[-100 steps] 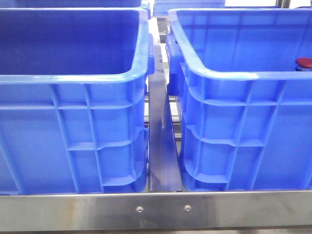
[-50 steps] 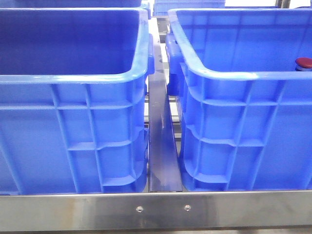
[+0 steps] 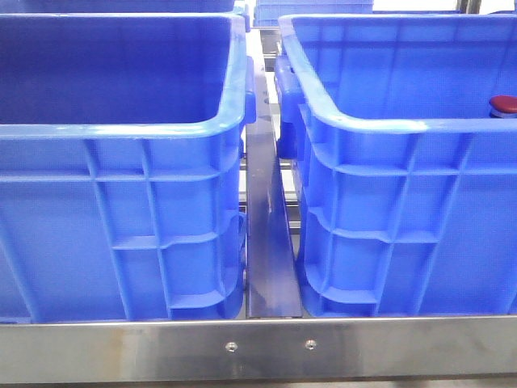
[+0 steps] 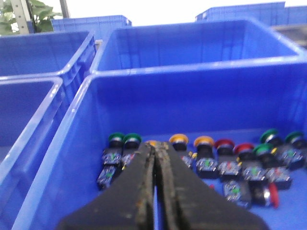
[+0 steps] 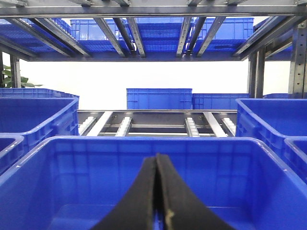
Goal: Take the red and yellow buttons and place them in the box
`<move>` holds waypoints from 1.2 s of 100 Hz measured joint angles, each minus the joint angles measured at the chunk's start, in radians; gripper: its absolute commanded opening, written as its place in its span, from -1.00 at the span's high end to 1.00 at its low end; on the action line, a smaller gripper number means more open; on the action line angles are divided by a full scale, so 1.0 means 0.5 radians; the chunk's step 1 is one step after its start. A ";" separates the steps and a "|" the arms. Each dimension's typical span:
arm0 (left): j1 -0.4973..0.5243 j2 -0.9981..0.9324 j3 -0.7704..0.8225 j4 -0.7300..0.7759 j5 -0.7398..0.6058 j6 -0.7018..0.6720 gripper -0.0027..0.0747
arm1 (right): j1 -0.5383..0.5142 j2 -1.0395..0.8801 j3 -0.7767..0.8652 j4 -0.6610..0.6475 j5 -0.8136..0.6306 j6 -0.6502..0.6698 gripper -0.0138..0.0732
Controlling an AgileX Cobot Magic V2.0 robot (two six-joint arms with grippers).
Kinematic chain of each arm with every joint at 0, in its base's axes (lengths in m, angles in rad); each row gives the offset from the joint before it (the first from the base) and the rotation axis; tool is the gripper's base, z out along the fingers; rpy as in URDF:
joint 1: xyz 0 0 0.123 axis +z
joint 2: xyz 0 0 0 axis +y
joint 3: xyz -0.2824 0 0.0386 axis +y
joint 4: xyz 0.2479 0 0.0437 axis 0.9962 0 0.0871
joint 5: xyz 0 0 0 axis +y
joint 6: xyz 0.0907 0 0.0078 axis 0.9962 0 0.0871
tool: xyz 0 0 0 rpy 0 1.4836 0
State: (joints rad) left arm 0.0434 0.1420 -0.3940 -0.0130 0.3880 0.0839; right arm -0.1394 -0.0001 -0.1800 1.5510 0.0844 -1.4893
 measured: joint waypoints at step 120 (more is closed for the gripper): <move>0.000 -0.295 0.785 0.037 -0.700 -0.200 0.98 | 0.000 0.000 0.000 0.000 0.000 0.001 0.81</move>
State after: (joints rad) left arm 0.0434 -0.0055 -0.0017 0.0054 0.0382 -0.0163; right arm -0.1394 -0.0001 -0.1800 1.5510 0.0844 -1.4886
